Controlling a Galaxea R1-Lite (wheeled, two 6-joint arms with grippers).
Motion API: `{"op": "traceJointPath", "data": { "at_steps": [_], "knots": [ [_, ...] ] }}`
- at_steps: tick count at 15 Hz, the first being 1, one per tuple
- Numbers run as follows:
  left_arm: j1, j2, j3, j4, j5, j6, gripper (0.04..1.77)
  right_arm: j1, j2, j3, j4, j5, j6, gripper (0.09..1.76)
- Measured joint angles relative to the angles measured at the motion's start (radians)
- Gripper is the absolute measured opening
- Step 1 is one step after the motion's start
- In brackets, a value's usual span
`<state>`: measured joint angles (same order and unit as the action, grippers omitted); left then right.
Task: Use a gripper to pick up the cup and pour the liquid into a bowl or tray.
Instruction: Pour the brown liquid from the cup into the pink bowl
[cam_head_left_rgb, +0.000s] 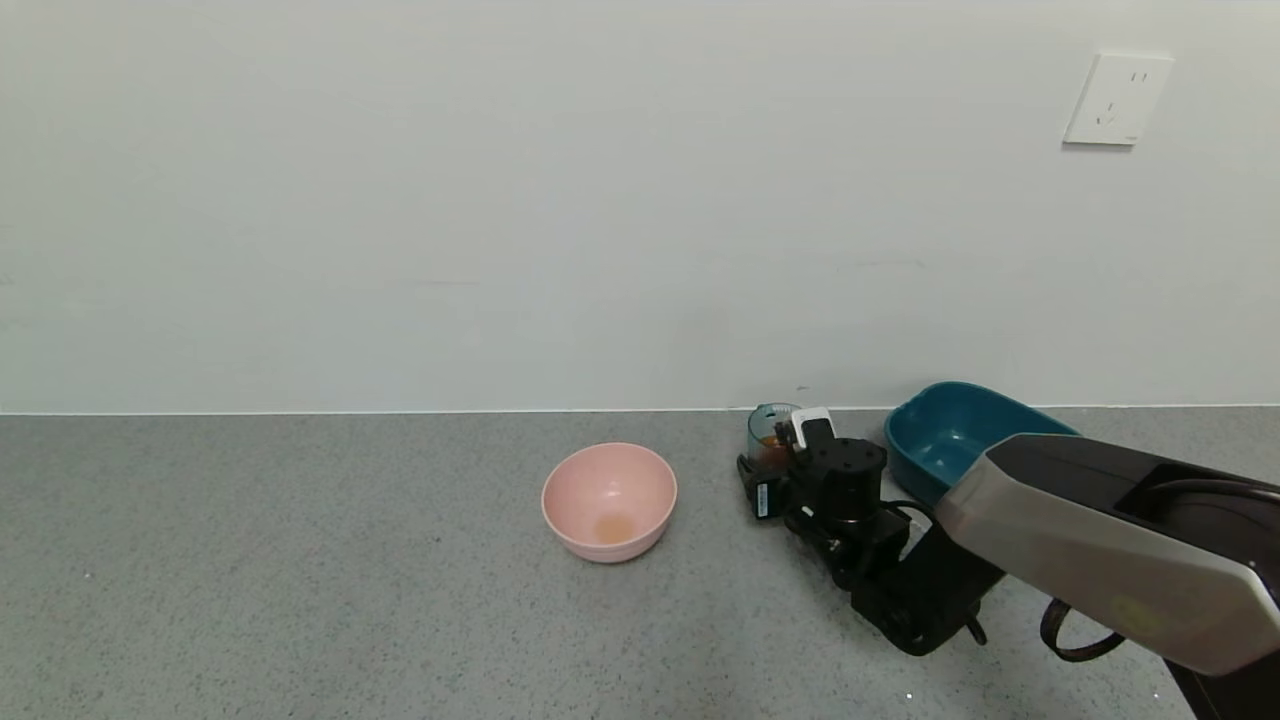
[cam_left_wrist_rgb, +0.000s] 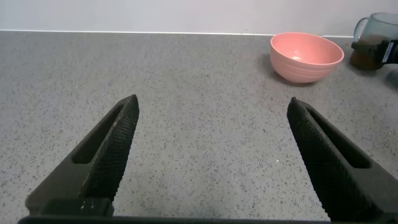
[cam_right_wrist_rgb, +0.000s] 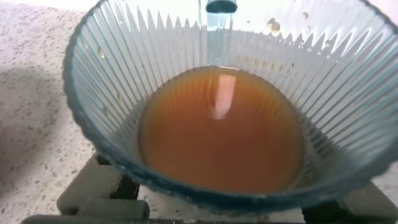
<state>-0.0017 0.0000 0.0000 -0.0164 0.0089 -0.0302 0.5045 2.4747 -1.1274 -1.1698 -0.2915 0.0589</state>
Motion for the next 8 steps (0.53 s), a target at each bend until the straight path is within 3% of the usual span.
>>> {"op": "traceJointPath", "data": {
  "at_steps": [8],
  "knots": [
    [0.0,0.0,0.0,0.0,0.0,0.0,1.72,-0.003,-0.133,-0.003,0.174,0.104,-0.049,1.37]
  ]
}}
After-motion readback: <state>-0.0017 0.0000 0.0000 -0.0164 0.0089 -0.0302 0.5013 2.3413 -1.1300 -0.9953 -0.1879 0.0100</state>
